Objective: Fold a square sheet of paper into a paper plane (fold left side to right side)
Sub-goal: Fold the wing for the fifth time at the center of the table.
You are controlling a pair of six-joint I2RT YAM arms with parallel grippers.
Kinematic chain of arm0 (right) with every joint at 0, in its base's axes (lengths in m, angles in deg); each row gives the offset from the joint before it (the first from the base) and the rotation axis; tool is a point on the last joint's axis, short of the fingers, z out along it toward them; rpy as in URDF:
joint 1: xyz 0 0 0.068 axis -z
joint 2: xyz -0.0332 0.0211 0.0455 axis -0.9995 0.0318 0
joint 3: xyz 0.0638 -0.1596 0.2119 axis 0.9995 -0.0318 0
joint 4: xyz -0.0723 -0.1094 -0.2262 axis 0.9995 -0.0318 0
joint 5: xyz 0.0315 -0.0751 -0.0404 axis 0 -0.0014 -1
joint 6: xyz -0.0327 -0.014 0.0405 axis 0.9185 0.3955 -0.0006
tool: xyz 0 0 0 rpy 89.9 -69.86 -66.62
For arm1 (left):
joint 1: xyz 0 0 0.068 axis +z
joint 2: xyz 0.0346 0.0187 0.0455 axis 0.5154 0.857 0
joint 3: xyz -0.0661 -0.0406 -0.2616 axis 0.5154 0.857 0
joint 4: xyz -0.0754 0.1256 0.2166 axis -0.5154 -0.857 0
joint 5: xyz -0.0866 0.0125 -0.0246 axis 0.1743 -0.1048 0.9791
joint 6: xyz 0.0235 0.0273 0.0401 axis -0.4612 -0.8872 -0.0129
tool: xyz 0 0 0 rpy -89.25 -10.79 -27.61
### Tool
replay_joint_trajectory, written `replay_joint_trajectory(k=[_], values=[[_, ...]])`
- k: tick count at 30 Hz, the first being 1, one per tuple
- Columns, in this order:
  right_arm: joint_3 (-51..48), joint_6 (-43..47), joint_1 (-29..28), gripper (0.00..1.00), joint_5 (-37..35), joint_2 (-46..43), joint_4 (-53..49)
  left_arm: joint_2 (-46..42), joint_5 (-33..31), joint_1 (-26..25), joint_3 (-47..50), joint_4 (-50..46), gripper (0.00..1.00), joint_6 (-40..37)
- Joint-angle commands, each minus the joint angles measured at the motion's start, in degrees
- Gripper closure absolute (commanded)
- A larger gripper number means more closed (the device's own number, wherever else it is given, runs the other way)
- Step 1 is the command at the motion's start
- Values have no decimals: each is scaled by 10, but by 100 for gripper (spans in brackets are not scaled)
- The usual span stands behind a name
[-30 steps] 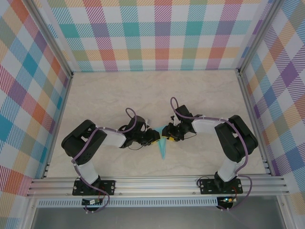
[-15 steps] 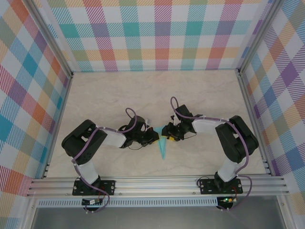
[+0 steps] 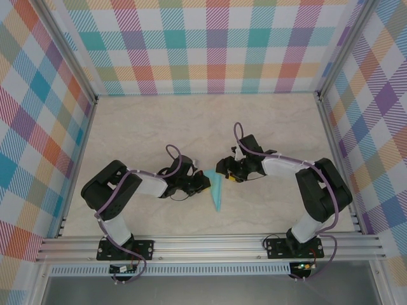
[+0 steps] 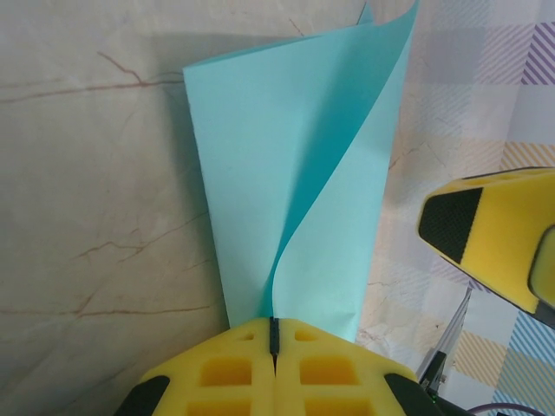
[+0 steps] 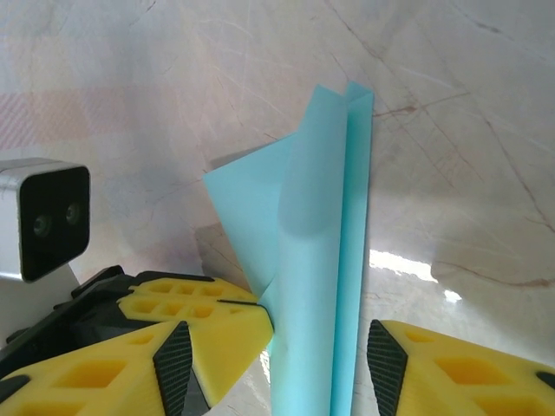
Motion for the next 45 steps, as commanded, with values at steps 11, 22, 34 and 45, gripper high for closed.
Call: replay_joint_trajectory(k=[11,22,34,45], values=[[6,-17,0,45,29,16,34,-10,-4,5,16,-5,100,-9],[-7,-15,-2,71,34,7,25,4,-5,4,11,-3,100,-11],[0,-24,-14,86,51,37,55,10,-8,4,8,-9,100,-14],[17,4,-14,87,24,65,18,4,-25,3,11,-28,100,-18]])
